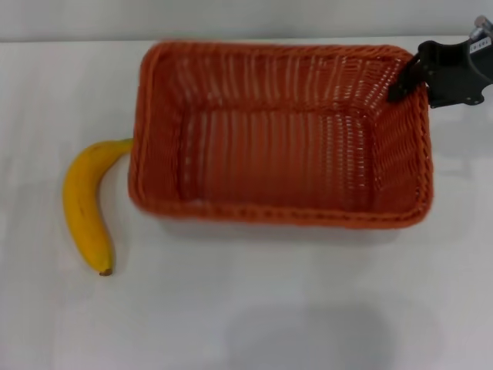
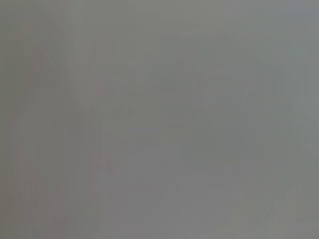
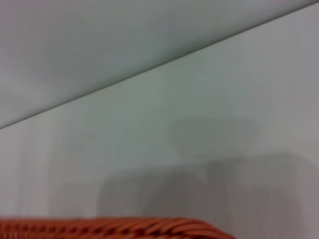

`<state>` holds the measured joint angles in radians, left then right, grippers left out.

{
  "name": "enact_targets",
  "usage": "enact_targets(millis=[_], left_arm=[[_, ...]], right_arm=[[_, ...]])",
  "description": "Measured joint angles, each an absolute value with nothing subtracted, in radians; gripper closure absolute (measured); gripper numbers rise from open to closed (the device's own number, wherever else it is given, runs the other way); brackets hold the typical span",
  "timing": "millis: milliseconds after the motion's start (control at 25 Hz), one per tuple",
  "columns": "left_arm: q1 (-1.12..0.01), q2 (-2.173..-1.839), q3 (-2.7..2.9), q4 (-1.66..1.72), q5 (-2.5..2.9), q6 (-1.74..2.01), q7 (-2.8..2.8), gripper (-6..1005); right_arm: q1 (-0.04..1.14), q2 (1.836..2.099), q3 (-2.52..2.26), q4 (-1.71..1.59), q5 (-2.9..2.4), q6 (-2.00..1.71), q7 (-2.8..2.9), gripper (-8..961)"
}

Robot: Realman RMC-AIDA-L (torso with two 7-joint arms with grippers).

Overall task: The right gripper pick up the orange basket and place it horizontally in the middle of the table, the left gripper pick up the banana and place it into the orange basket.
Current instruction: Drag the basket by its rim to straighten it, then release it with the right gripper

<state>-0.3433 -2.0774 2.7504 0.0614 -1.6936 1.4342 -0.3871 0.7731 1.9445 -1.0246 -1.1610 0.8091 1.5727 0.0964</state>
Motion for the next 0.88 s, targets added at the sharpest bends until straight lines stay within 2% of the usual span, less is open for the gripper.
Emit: enact_targets(millis=[400, 720, 880], left_arm=[[-0.344, -2.077, 2.750, 0.061, -1.694, 1.434, -0.388, 210], [-0.343, -2.080, 2.750, 0.061, -1.694, 1.434, -0.388, 210], [-0.339, -2.081, 2.750, 0.063, -1.693, 1.434, -0.388, 210]], right_arm=[[0.839, 1.946, -0.997, -1.064, 0.775, 1.536, 0.070, 693], [0.919, 1.914, -0.997, -0.963, 0.773, 1.535, -0.020, 679], [0.921, 1.910, -0.996, -0.943, 0.773, 1.535, -0.021, 672]])
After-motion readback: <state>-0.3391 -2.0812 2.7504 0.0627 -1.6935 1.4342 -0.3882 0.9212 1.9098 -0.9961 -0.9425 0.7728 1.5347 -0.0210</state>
